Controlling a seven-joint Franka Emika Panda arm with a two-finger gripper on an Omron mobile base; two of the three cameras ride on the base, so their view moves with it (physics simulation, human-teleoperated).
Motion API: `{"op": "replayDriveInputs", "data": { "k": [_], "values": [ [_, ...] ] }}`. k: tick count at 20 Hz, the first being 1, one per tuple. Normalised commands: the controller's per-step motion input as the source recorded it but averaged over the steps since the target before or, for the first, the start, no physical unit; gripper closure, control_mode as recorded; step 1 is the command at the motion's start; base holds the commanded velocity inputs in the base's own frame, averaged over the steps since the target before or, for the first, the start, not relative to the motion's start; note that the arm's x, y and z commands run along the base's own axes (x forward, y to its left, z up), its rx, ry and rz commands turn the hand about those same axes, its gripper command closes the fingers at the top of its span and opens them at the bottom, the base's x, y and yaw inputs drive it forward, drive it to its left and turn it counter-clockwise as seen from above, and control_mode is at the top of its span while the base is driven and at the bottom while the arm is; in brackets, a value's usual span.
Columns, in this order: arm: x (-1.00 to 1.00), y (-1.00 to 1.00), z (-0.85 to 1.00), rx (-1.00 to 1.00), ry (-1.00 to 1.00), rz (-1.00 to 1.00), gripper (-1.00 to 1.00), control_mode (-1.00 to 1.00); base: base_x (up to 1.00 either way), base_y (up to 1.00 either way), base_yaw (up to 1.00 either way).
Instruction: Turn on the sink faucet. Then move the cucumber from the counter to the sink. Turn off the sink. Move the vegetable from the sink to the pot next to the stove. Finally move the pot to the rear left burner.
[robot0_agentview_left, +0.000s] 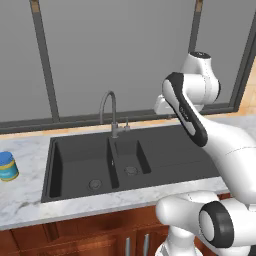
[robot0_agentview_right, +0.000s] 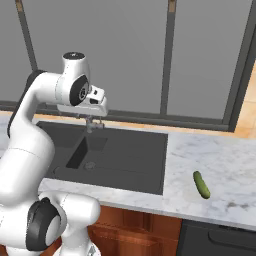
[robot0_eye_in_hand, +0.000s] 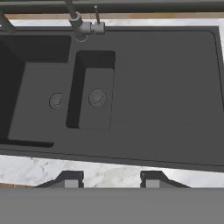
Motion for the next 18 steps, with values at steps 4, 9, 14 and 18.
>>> {"op": "replayDriveInputs", "data": {
  "k": [4, 9, 14, 18],
  "values": [
    [0.02, 0.0, 0.0, 0.0, 0.01, 0.0, -1.0, 1.0, 0.13, 0.0, 0.0],
    [0.0, 0.0, 0.0, 0.0, 0.0, 0.0, -1.0, 1.0, 0.37, 0.0, 0.0],
    [0.0, 0.0, 0.0, 0.0, 0.0, 0.0, -1.0, 1.0, 0.51, 0.0, 0.0],
    [0.0, 0.0, 0.0, 0.0, 0.0, 0.0, -1.0, 1.0, 0.32, 0.0, 0.0]
  ]
}}
